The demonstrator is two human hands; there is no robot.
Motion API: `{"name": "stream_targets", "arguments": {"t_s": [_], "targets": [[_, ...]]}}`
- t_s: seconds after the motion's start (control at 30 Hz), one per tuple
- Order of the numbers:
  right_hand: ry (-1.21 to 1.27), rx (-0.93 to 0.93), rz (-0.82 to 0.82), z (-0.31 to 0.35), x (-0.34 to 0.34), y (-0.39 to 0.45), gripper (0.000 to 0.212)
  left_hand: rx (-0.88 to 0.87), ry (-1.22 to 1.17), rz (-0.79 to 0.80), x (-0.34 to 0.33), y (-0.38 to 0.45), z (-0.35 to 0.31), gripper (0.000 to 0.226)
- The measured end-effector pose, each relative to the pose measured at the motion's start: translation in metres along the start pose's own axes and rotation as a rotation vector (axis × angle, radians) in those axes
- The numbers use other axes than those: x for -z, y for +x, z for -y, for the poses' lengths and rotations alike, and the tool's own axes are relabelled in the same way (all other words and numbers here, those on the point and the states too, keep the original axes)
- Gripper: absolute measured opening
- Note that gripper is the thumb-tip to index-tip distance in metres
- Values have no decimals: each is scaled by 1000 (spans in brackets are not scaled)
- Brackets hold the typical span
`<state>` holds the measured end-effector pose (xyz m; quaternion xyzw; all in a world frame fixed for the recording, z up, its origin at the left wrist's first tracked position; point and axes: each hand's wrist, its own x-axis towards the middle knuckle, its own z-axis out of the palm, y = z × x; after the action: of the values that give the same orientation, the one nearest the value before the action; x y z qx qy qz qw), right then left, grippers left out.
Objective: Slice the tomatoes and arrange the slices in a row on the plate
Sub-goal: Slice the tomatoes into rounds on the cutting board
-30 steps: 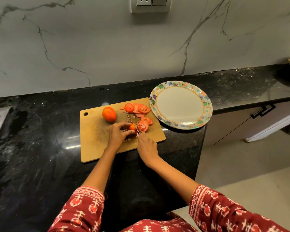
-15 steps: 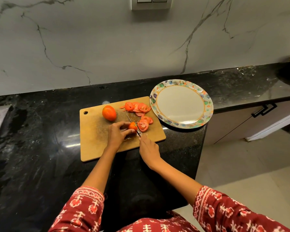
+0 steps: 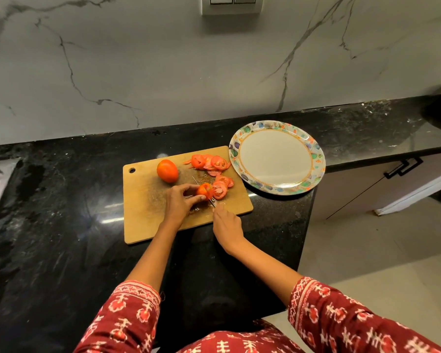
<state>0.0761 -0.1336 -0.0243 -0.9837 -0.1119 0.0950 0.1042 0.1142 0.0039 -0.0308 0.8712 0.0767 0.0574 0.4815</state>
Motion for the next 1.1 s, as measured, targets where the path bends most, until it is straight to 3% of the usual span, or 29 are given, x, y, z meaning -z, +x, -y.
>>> {"name": "stream_targets", "arguments": {"t_s": [0.1,0.23,0.53,0.73,1.1], "targets": [[30,15,-71,3,1,0,21,3,-5,8,1,1,0,35],[-6,15,22,-6,-1,-7,26,-1,9,-10,2,3,0,34],[-64,-24,35,-25,-5,-28,21,46,-45,14,5,7,-1,30],[122,-120,30,-18,9,-19,23,39,-58,1,4,1,4,35],[231,-62,-22,4,20,-15,28,-6,-43,-49,-3,-2,4,34]]}}
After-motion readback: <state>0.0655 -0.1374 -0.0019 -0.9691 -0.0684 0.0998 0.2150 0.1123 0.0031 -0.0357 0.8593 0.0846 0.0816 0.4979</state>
